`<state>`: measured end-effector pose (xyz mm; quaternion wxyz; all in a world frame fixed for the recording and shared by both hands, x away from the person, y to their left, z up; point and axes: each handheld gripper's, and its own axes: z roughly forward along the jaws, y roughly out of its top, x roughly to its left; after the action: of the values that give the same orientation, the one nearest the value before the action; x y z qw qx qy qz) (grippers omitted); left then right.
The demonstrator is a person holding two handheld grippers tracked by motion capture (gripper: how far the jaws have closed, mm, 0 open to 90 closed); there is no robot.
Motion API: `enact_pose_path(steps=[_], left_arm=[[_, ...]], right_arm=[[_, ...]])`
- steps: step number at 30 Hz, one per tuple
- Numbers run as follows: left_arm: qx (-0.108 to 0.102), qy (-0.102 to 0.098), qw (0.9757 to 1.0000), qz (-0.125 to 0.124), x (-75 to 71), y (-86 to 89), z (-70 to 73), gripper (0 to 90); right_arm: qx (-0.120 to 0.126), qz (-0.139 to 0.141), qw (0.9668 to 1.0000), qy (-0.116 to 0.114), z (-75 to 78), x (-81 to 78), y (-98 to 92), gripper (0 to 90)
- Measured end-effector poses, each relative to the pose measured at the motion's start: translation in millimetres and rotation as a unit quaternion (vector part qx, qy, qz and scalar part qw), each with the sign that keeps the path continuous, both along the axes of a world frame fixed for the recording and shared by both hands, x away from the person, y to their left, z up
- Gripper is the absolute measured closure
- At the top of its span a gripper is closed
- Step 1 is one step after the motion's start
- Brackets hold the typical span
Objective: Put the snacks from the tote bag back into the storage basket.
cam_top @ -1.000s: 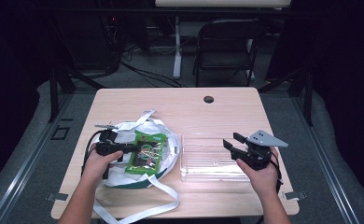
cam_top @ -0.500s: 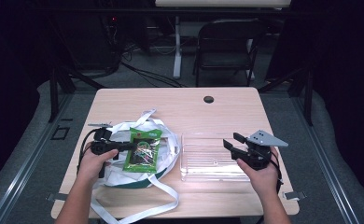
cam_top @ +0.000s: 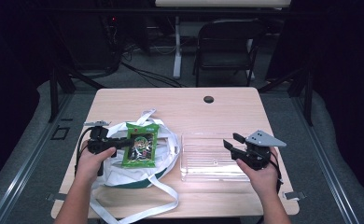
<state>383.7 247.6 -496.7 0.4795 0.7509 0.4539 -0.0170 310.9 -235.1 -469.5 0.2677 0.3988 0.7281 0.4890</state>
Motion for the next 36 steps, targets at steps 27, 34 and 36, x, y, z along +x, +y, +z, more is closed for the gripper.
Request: enact_pose_path(steps=[27,34,36], left_arm=[[-0.030,-0.089,0.9954,0.020,-8.6,1.8,17.1,72.9],[-0.033,-0.114,0.9927,0.020,-12.2,-0.7,22.9,73.0],[-0.037,-0.118,0.9921,0.021,-13.3,-1.8,24.3,73.0]], right_arm=[[-0.012,0.002,0.9999,-0.002,0.6,-0.2,0.0,54.0],[-0.012,0.008,0.9999,-0.003,0.6,-0.2,1.3,54.7],[-0.014,0.009,0.9999,-0.003,0.9,-0.2,1.2,54.6]])
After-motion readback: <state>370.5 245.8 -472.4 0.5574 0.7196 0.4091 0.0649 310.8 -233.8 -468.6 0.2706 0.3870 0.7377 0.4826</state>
